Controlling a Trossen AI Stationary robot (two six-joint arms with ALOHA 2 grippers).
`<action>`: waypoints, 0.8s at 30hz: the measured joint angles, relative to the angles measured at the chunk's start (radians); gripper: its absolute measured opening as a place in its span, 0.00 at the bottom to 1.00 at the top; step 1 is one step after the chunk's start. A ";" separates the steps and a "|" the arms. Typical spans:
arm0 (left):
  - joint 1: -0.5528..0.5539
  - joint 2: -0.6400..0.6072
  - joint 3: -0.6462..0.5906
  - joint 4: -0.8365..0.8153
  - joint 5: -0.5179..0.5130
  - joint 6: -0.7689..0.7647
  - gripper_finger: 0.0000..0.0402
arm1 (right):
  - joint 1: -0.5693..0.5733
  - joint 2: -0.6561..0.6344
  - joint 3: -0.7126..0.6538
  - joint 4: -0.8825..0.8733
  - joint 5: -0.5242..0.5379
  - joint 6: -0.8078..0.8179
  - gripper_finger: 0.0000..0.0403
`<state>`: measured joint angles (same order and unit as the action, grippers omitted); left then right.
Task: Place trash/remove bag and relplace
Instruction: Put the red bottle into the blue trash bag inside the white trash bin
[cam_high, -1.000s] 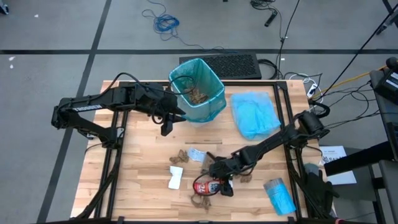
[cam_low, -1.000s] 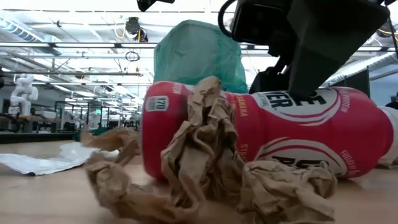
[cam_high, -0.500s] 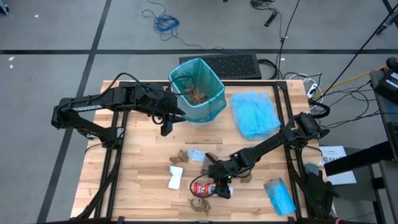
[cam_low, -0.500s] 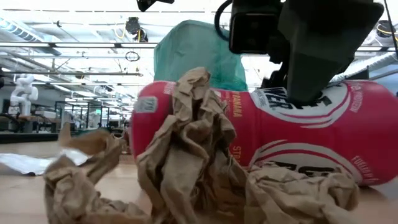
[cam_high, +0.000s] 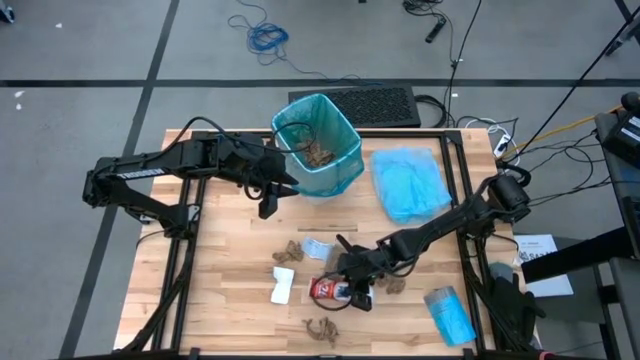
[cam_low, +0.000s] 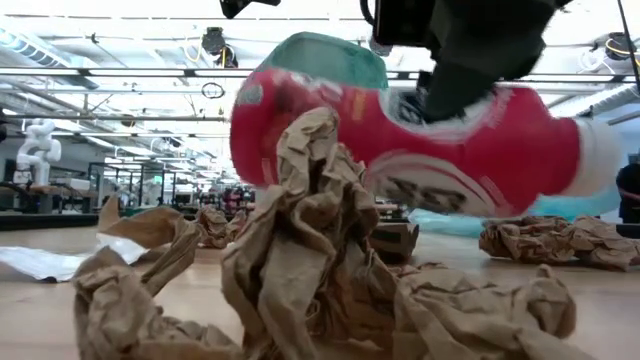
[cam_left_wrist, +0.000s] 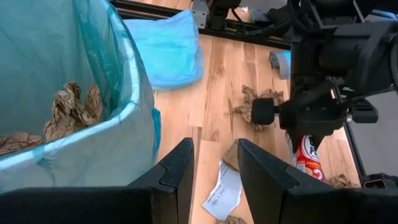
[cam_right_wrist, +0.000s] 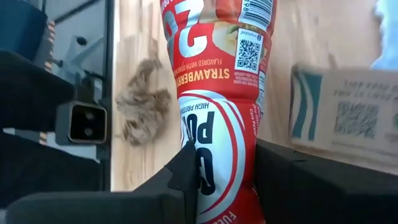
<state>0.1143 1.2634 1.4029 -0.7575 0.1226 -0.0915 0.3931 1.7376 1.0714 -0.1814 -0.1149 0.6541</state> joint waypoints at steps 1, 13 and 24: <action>0.000 0.000 0.000 0.000 0.000 -0.001 0.30 | 0.000 -0.010 0.000 -0.003 0.010 0.000 0.23; 0.000 -0.058 0.019 0.011 0.001 0.001 0.30 | -0.110 -0.280 0.022 -0.034 0.203 -0.069 0.23; 0.000 -0.213 0.026 0.178 0.027 0.005 0.30 | -0.354 -0.355 0.268 -0.030 0.270 -0.359 0.23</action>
<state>0.1146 1.0508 1.4284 -0.5796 0.1497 -0.0864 0.0389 1.3831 1.3391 -0.2113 0.1549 0.2950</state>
